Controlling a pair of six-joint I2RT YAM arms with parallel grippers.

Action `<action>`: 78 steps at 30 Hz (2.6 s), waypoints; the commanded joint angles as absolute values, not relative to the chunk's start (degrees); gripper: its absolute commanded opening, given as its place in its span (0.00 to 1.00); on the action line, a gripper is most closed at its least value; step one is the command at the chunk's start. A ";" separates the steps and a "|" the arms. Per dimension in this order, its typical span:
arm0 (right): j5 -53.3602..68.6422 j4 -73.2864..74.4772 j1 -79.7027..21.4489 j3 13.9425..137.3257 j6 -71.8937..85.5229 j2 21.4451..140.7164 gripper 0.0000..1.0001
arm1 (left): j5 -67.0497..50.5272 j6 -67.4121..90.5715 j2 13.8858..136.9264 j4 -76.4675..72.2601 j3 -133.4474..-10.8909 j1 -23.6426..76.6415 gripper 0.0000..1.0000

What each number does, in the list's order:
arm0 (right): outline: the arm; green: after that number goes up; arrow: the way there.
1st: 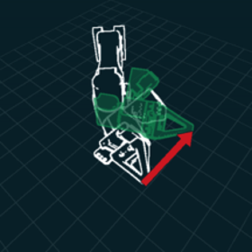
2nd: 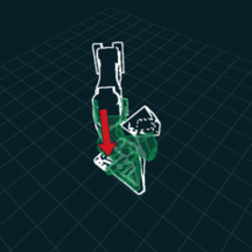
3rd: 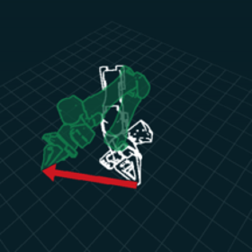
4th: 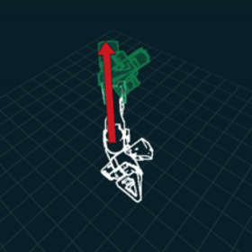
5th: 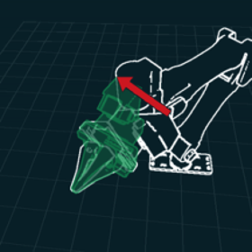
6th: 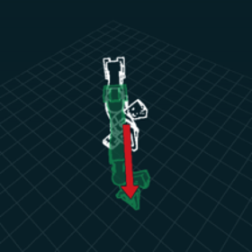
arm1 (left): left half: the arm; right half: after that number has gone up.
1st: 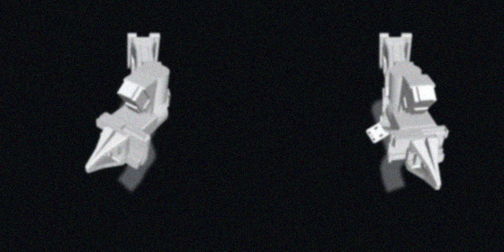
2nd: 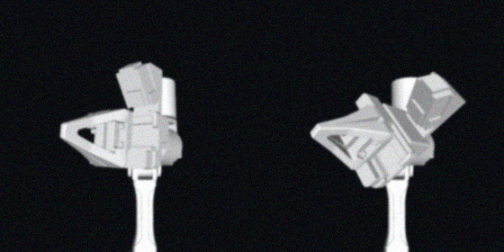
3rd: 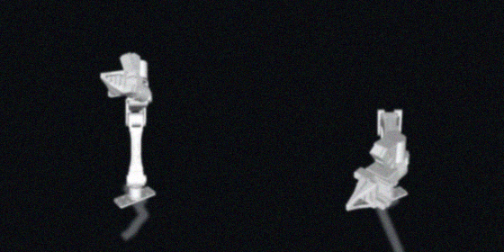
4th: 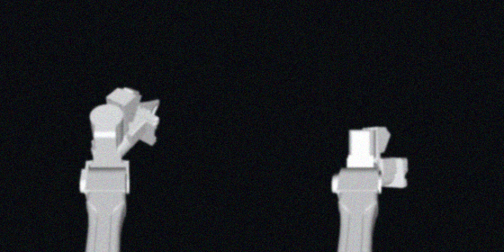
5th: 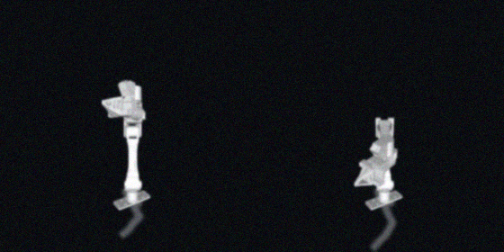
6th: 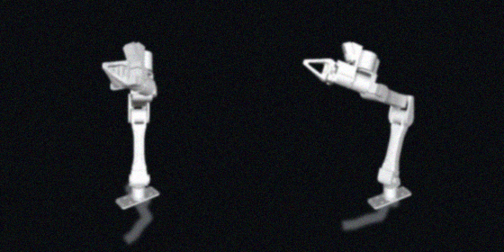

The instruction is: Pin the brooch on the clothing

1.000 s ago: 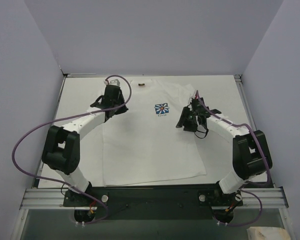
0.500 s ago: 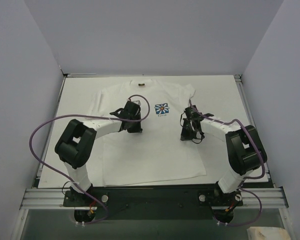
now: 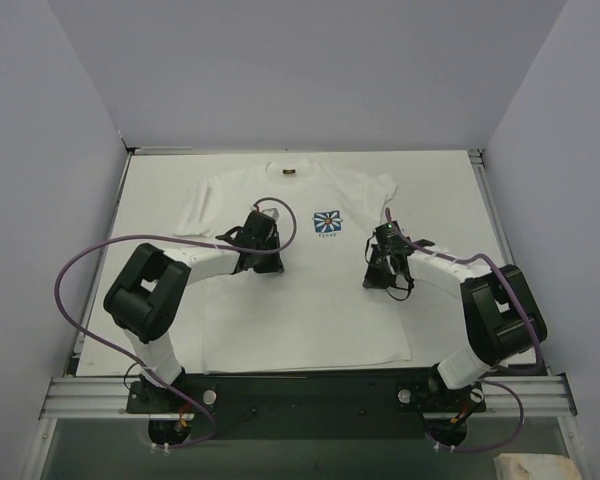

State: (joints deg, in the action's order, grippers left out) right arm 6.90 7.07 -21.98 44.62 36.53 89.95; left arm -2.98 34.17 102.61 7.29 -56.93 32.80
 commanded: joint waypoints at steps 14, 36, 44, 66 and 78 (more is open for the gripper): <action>7.47 17.67 -23.55 35.07 41.75 83.68 0.00 | -1.50 33.66 101.16 12.13 -53.43 36.83 0.00; 2.89 17.50 -13.21 48.96 33.49 72.43 0.02 | -6.85 29.18 94.92 11.52 -64.07 36.91 0.07; 15.02 11.25 -0.18 47.55 32.17 71.98 0.47 | -15.63 31.81 99.75 3.88 -72.32 36.91 0.56; 10.82 5.45 13.97 49.91 33.84 82.77 0.78 | -21.27 35.95 118.90 5.17 -94.64 41.83 0.79; 11.25 9.49 13.97 62.22 32.96 100.63 0.65 | -22.77 34.72 126.04 10.46 -103.45 45.44 0.75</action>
